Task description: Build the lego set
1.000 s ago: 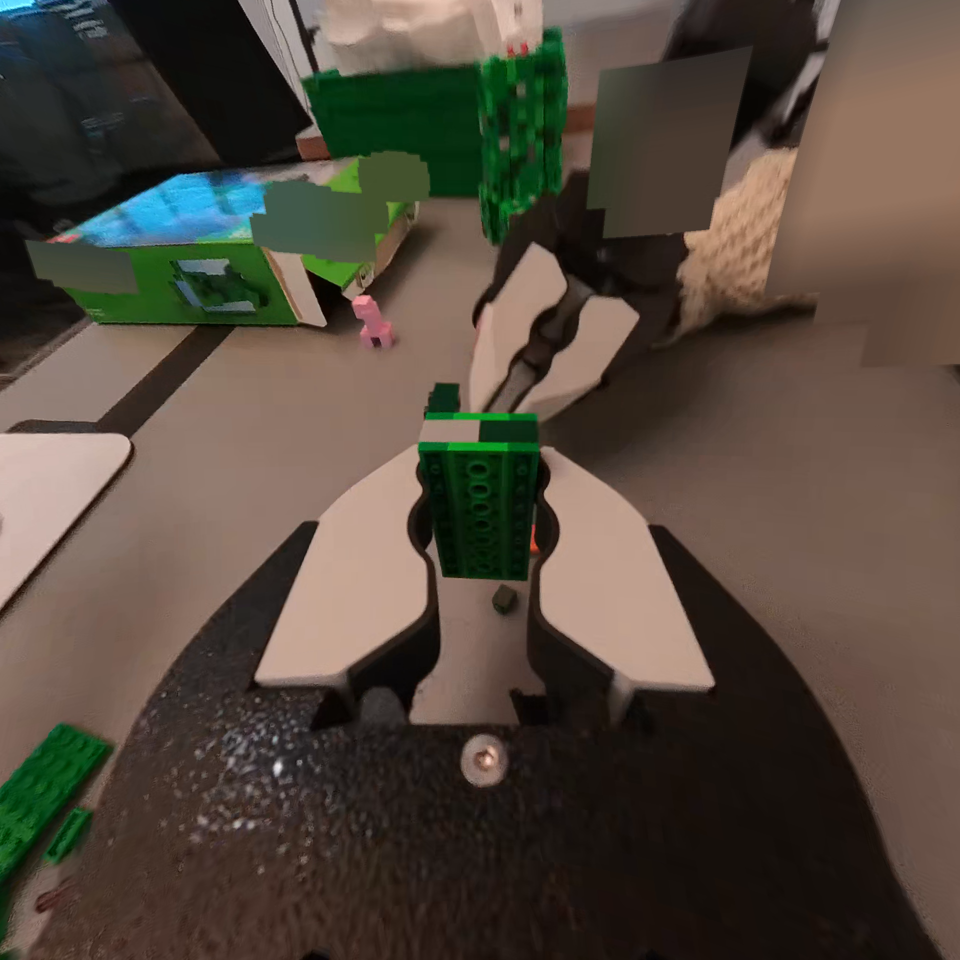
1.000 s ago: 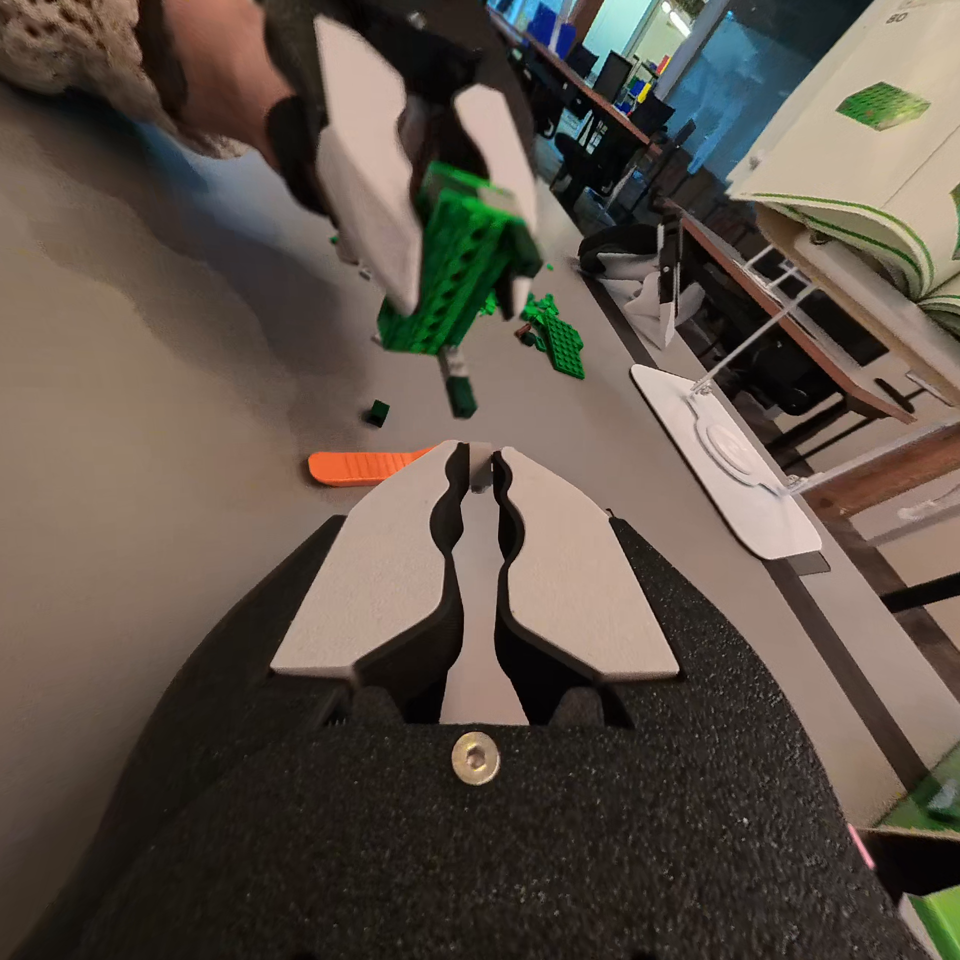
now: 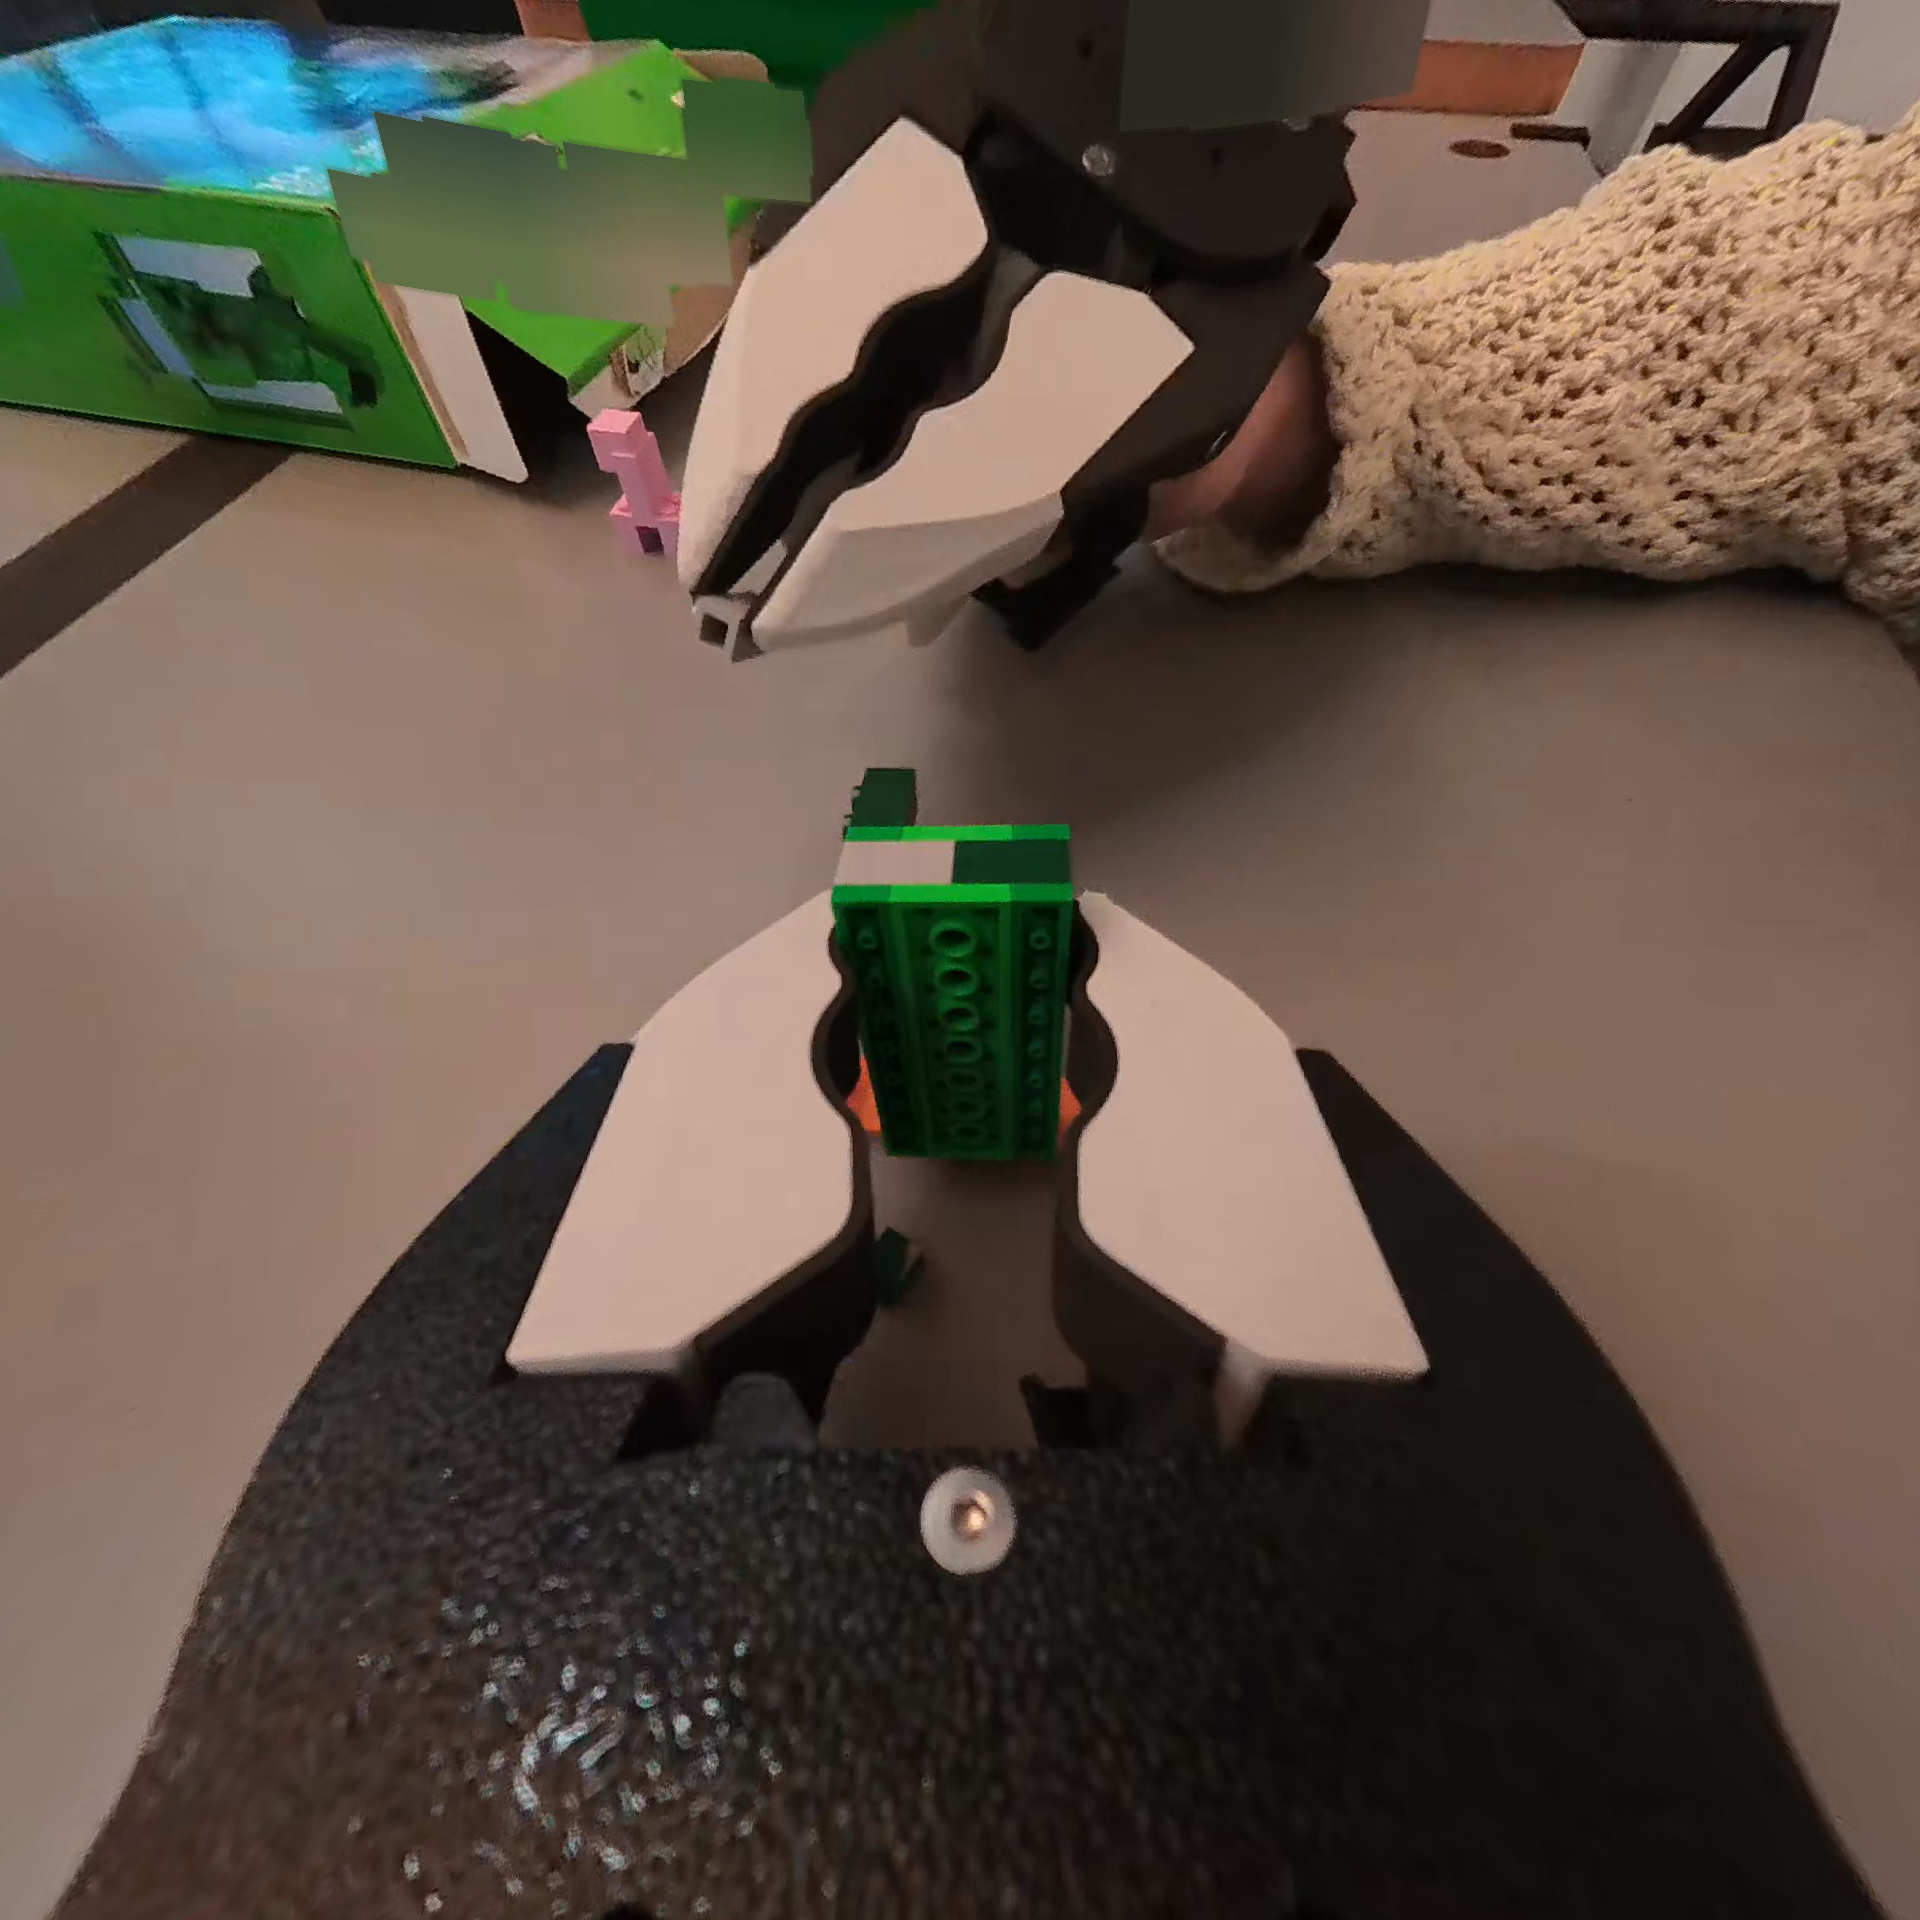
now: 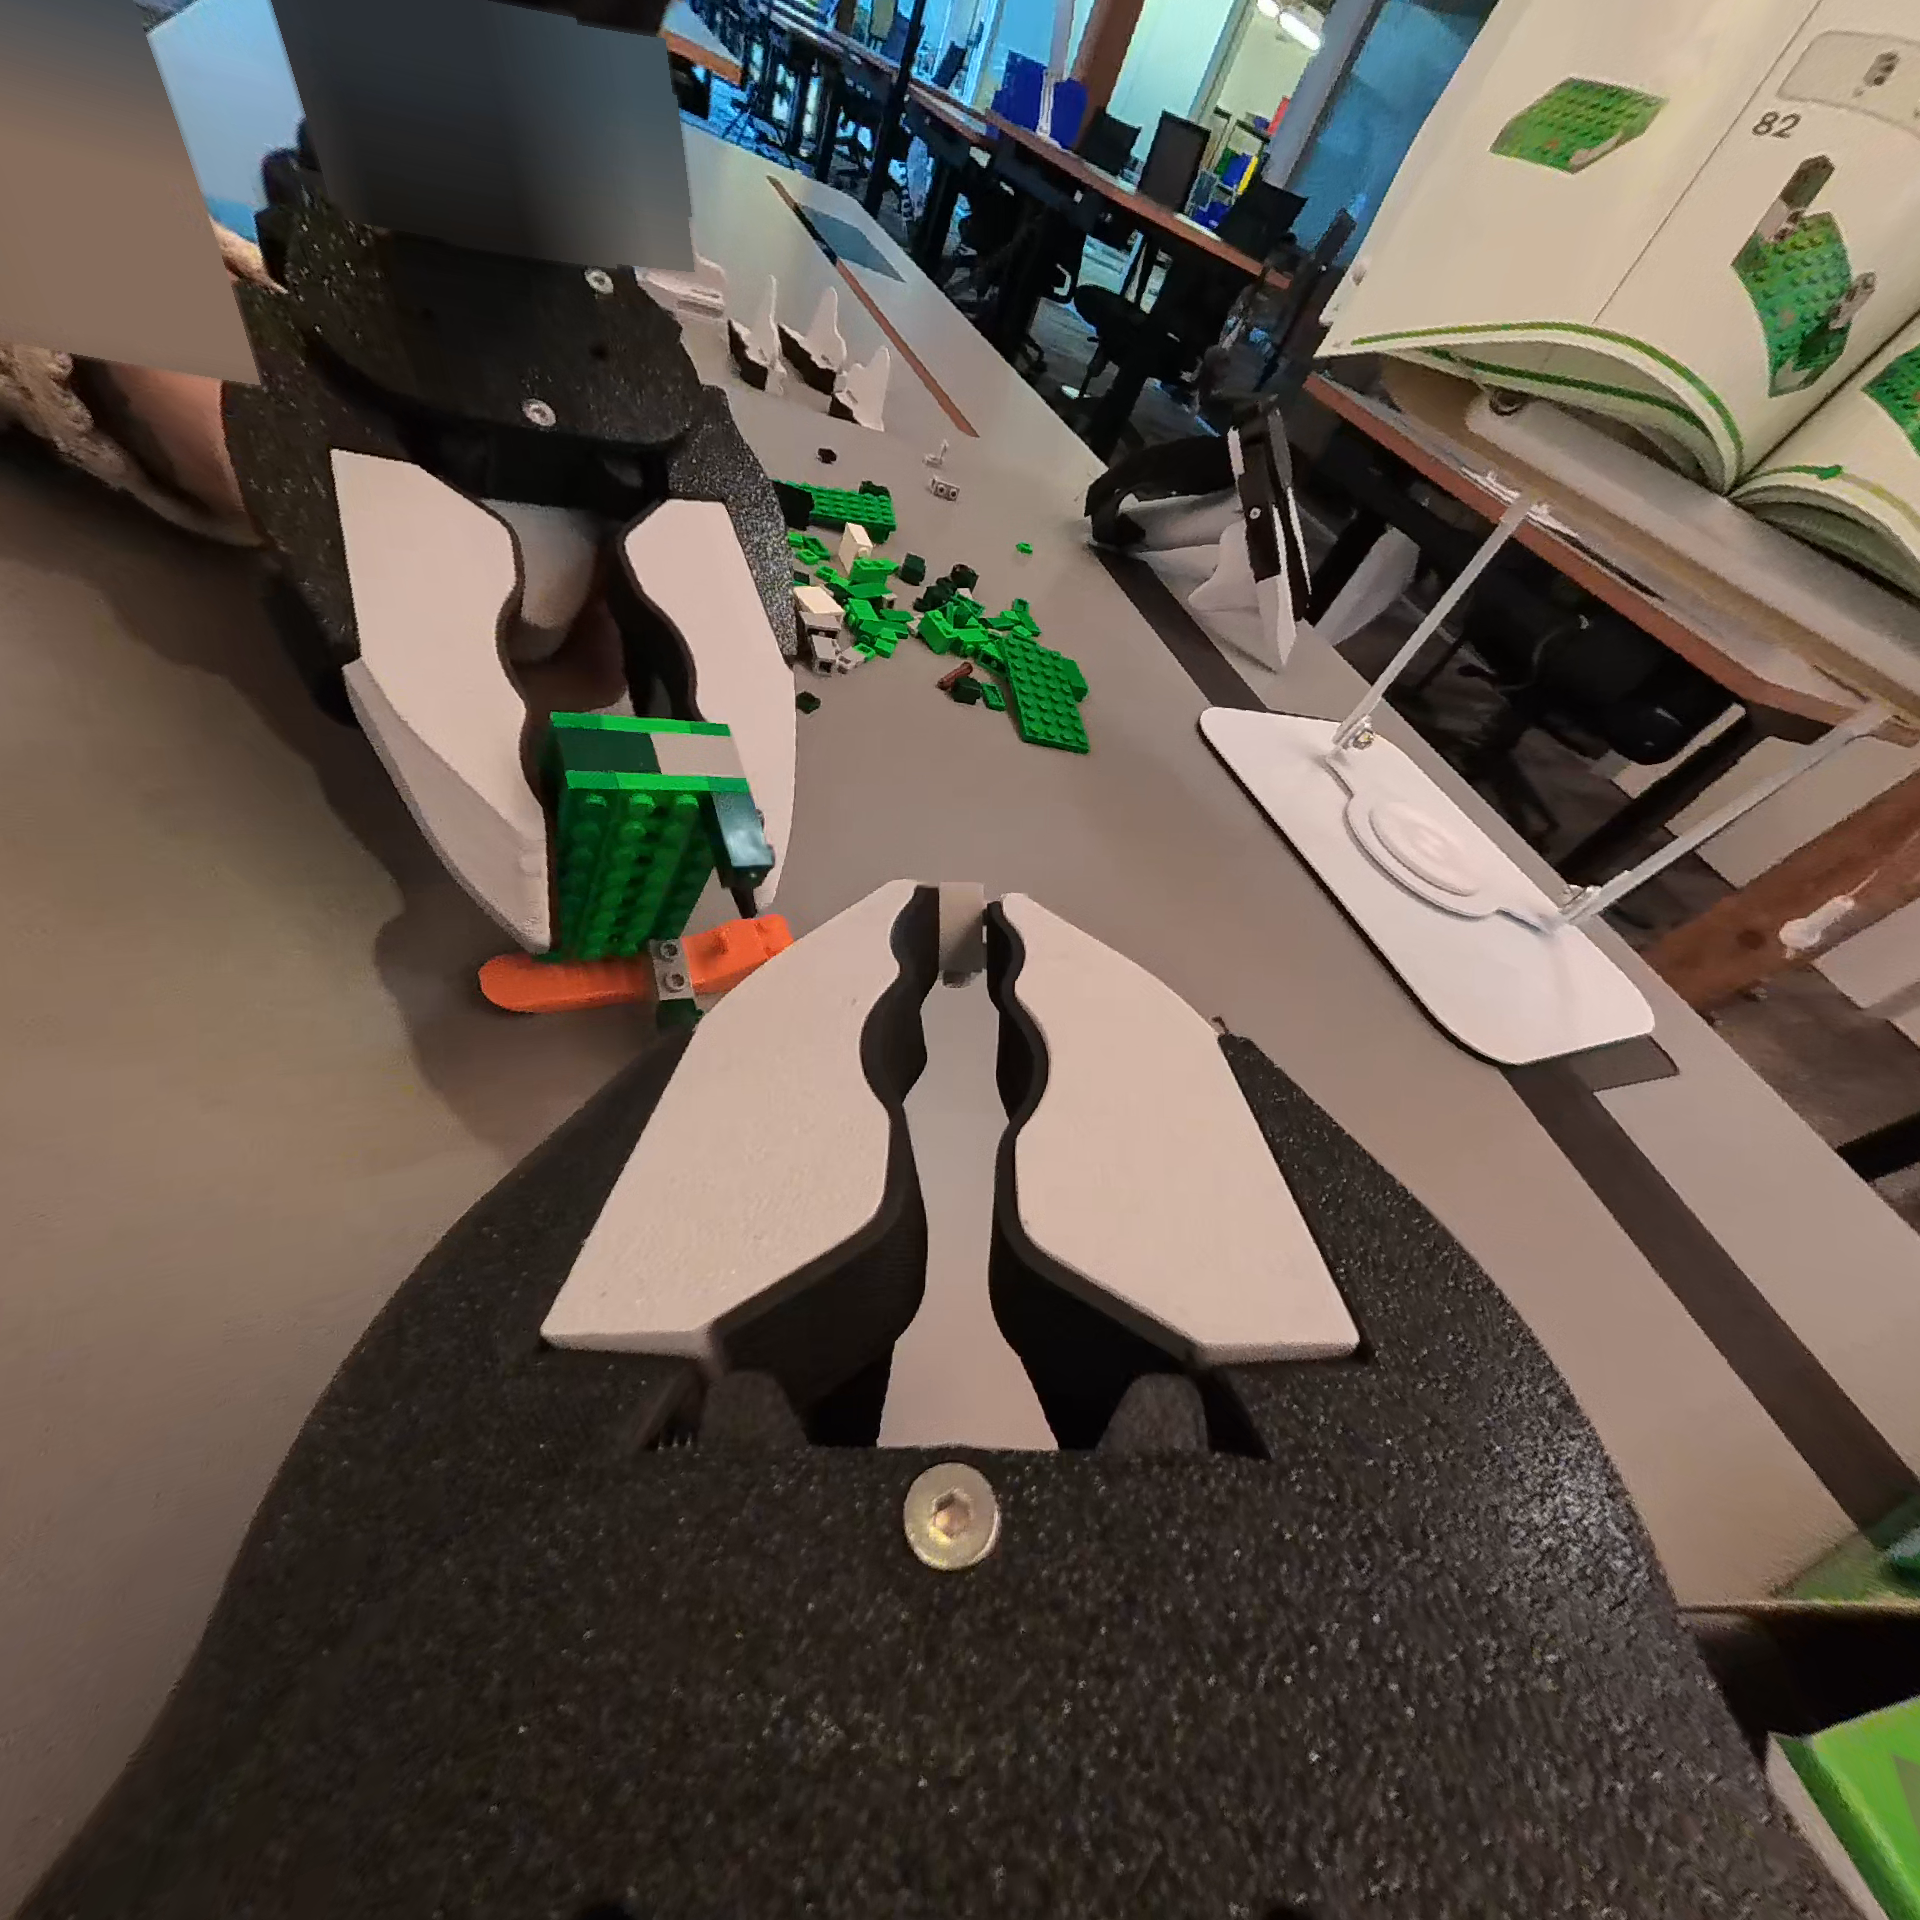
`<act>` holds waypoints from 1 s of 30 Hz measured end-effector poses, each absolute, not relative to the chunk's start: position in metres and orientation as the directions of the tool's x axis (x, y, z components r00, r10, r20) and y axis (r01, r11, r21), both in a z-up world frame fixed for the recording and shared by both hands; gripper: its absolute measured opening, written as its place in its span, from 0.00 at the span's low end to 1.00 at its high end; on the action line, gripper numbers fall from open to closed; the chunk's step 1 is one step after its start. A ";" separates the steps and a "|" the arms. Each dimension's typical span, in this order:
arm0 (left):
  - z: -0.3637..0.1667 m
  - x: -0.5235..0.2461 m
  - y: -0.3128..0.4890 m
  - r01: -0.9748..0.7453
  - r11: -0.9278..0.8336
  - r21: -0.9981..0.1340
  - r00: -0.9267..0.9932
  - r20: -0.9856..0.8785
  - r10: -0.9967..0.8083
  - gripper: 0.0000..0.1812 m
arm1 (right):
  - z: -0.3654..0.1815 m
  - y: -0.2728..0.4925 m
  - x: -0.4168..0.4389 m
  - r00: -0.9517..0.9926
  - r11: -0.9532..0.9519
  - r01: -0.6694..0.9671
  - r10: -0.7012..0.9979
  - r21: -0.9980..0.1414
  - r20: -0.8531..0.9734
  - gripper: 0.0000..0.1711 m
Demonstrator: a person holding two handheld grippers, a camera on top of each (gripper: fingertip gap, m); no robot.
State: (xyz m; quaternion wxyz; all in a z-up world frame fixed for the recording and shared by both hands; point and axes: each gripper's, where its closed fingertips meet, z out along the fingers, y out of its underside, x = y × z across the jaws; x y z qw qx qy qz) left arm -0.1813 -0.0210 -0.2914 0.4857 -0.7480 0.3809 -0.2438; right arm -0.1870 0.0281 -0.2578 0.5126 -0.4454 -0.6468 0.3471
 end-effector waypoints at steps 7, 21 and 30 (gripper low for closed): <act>-0.294 -0.182 -0.026 -0.367 -0.214 -0.905 0.570 -0.036 -0.821 0.26 | -0.262 0.022 -0.188 -0.114 0.368 0.225 0.929 -0.902 0.351 0.05; -0.269 -0.188 -0.039 -0.284 -0.062 -0.957 0.345 -0.042 -0.938 0.33 | -0.259 0.012 -0.182 -0.200 0.375 0.219 0.921 -0.901 0.335 0.05; -0.273 -0.187 -0.037 -0.294 -0.079 -0.953 0.356 -0.033 -0.934 0.22 | -0.258 -0.004 -0.174 -0.301 0.378 0.286 0.908 -0.881 0.292 0.05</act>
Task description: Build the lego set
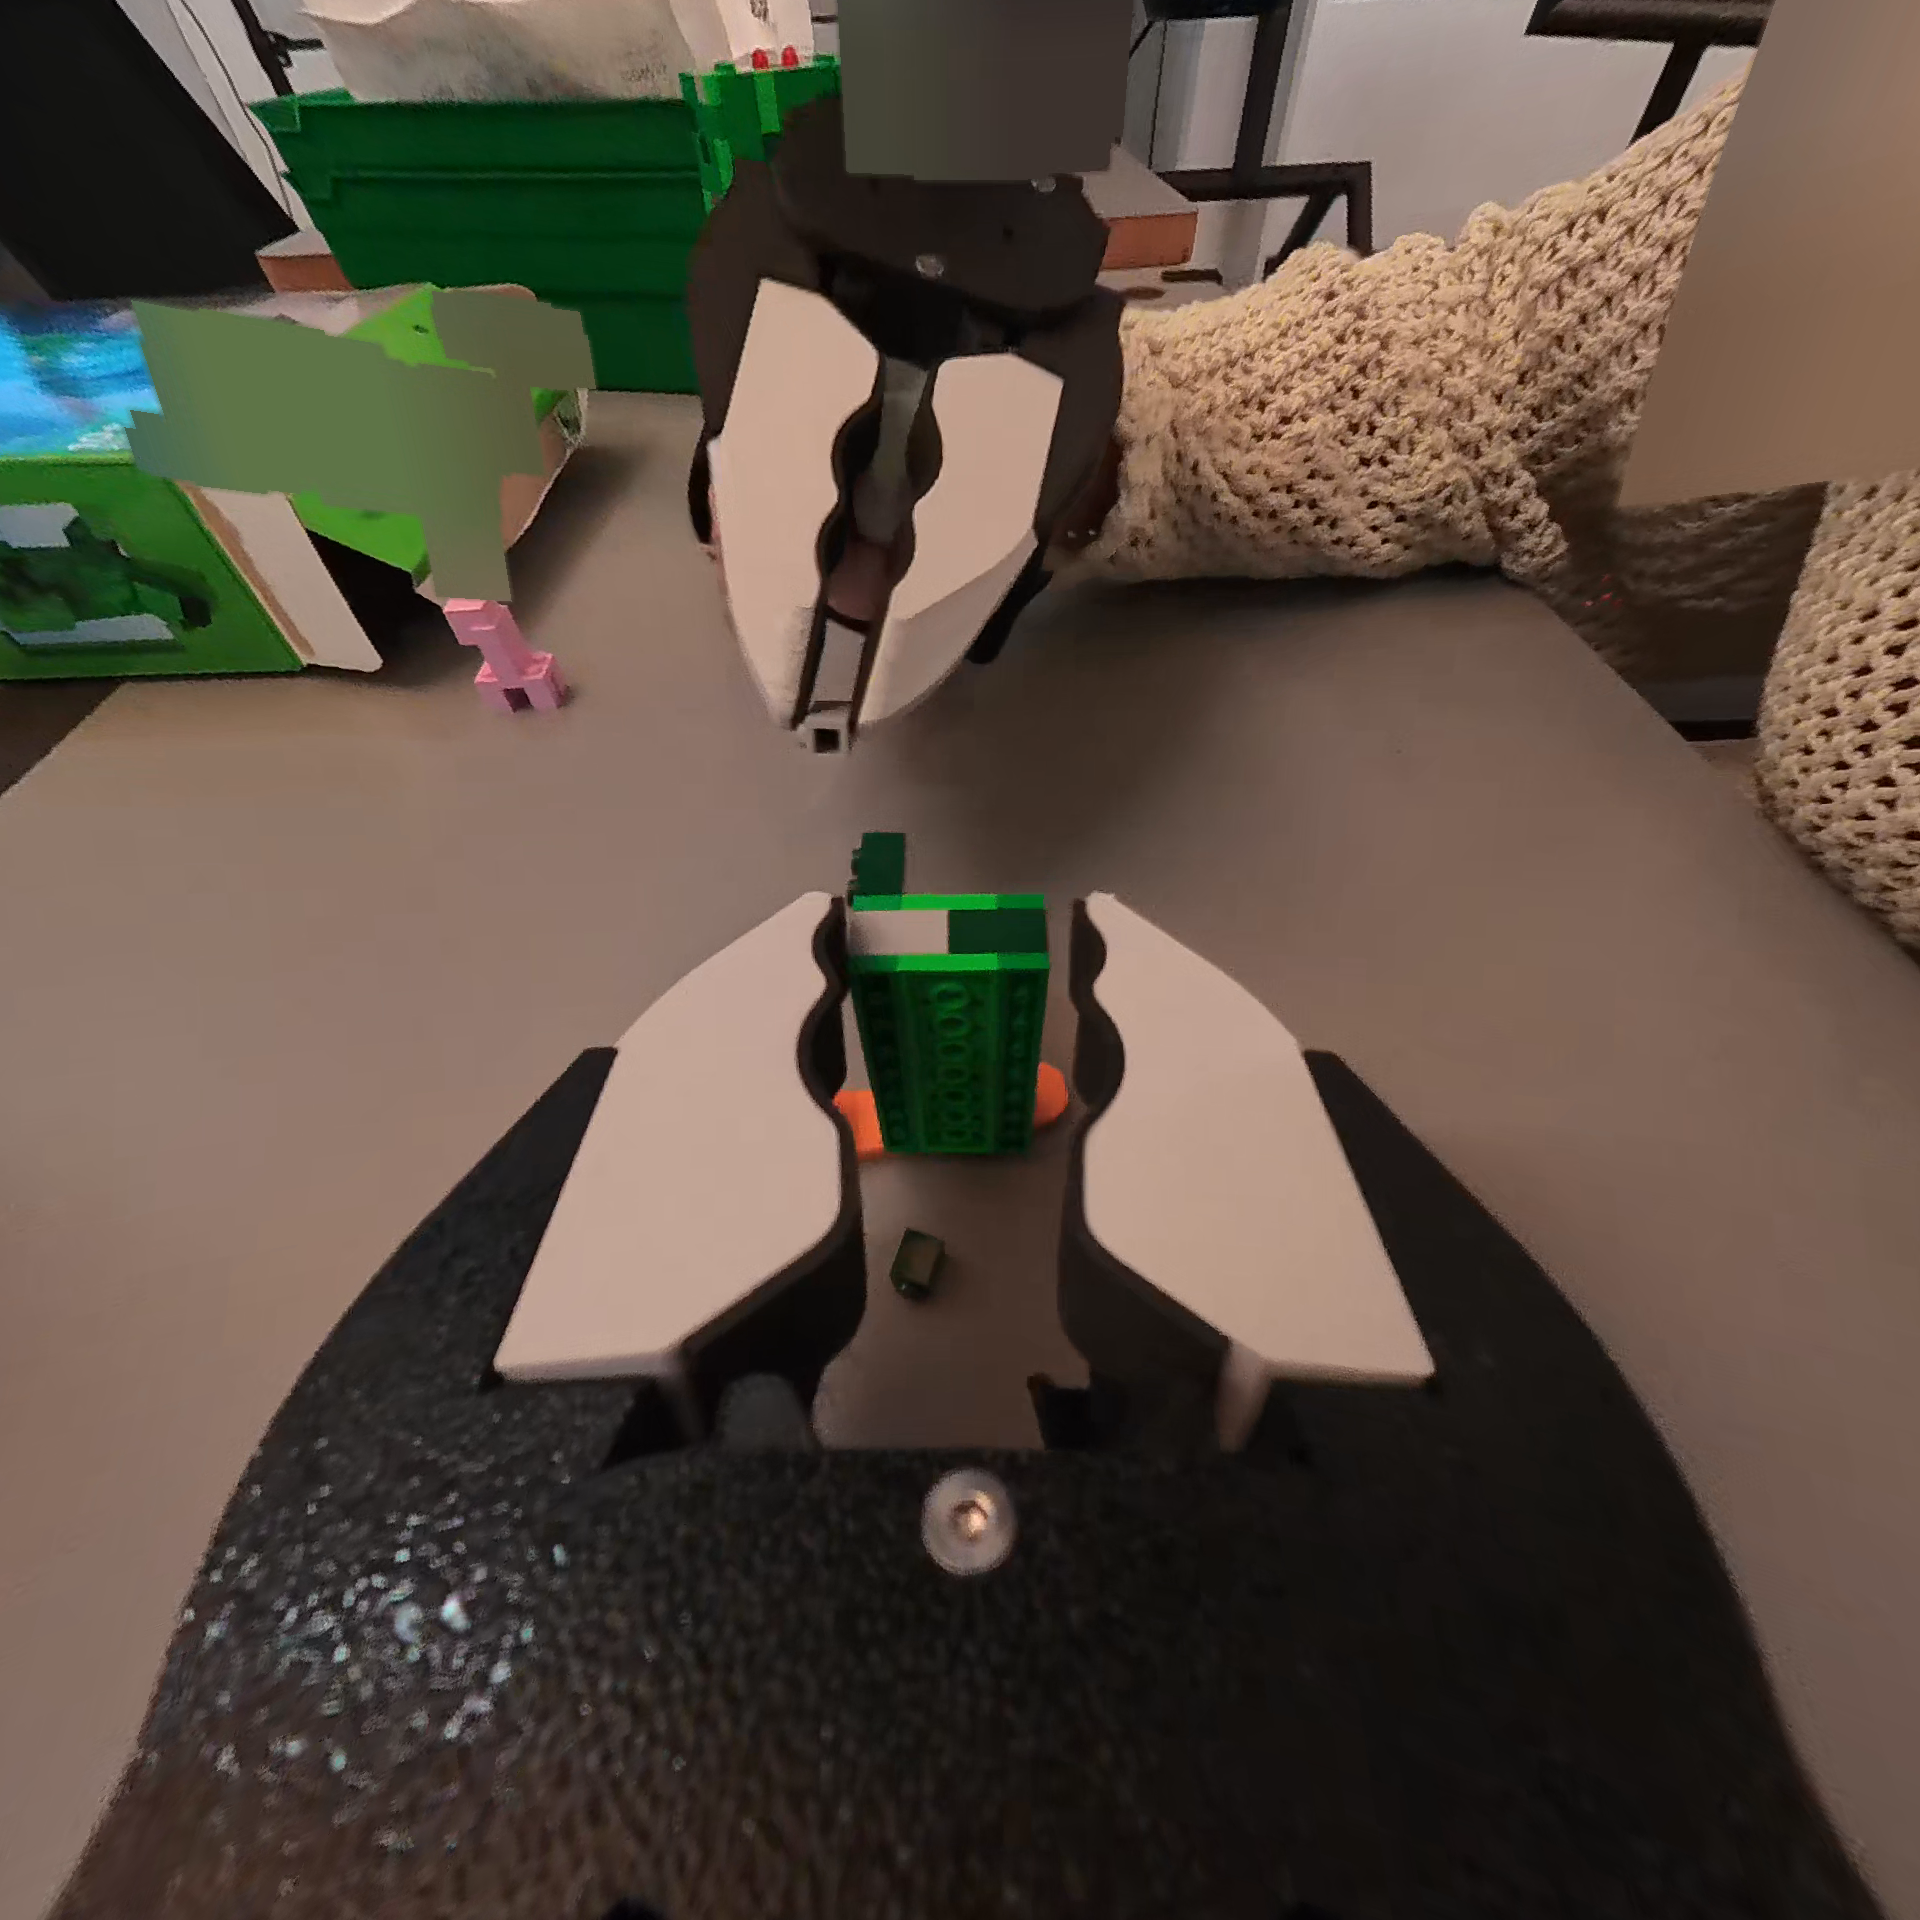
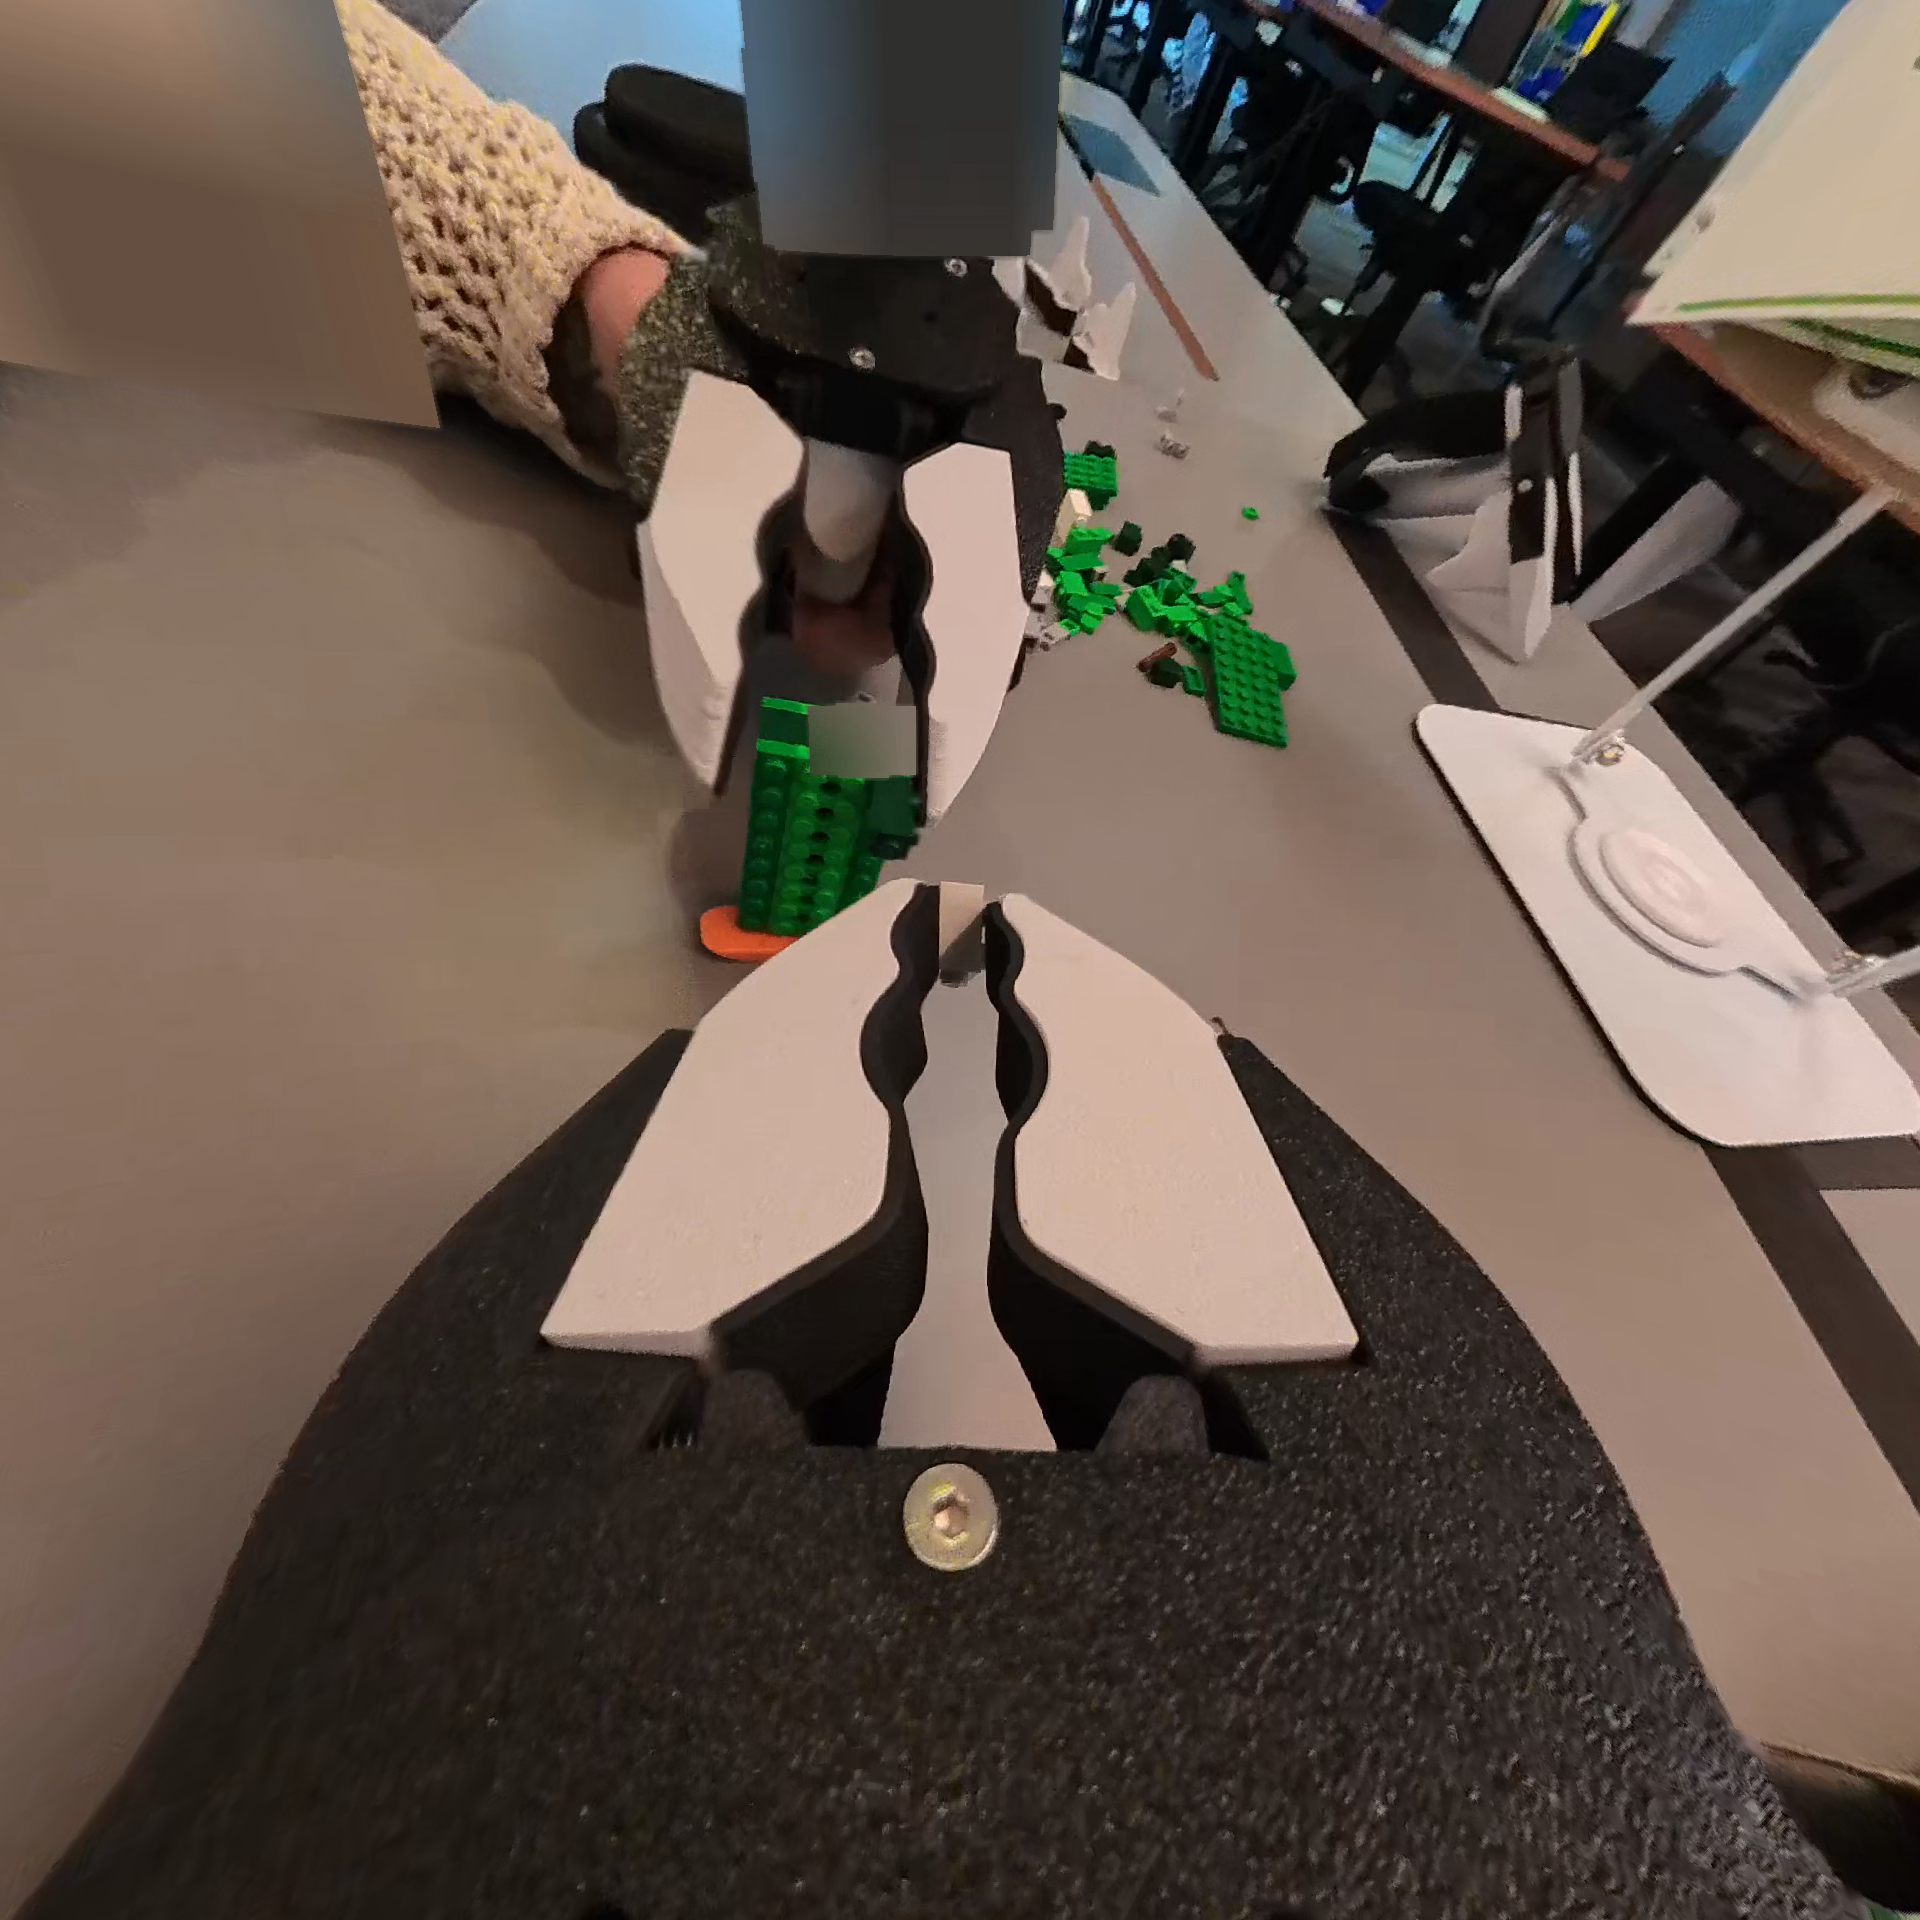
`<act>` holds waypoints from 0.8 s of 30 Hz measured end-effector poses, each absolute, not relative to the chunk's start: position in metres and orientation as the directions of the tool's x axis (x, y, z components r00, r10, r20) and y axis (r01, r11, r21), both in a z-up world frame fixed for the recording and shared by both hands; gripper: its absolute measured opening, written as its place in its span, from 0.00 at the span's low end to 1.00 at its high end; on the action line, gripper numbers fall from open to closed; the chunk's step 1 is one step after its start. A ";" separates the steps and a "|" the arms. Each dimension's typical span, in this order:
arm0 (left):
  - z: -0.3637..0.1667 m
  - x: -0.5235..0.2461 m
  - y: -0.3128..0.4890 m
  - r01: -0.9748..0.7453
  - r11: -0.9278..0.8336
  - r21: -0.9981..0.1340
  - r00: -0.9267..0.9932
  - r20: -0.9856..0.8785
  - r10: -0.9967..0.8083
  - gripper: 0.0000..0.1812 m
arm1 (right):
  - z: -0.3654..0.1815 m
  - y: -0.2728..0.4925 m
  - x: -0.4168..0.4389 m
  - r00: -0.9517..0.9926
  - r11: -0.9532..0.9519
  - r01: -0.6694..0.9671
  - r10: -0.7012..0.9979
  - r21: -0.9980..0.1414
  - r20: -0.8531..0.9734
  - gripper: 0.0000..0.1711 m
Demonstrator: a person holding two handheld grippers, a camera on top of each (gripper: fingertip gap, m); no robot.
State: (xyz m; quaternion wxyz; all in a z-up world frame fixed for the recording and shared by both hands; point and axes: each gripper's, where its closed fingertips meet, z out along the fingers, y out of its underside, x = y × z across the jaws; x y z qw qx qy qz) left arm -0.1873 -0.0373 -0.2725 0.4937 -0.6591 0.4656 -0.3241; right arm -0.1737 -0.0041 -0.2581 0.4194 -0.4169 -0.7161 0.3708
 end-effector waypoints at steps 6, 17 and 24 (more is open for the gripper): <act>-0.273 -0.188 -0.038 -0.295 -0.078 -0.952 0.369 -0.038 -0.928 0.20 | -0.261 -0.026 -0.172 -0.368 0.483 0.376 0.861 -0.791 0.352 0.05; -0.274 -0.187 -0.037 -0.325 -0.071 -0.943 0.403 -0.071 -0.913 0.20 | -0.272 -0.045 -0.184 -0.386 0.596 0.415 0.799 -0.688 0.460 0.04; -0.274 -0.184 -0.040 -0.367 -0.043 -0.929 0.395 -0.113 -0.912 0.20 | -0.271 -0.050 -0.185 -0.399 0.567 0.404 0.815 -0.718 0.419 0.04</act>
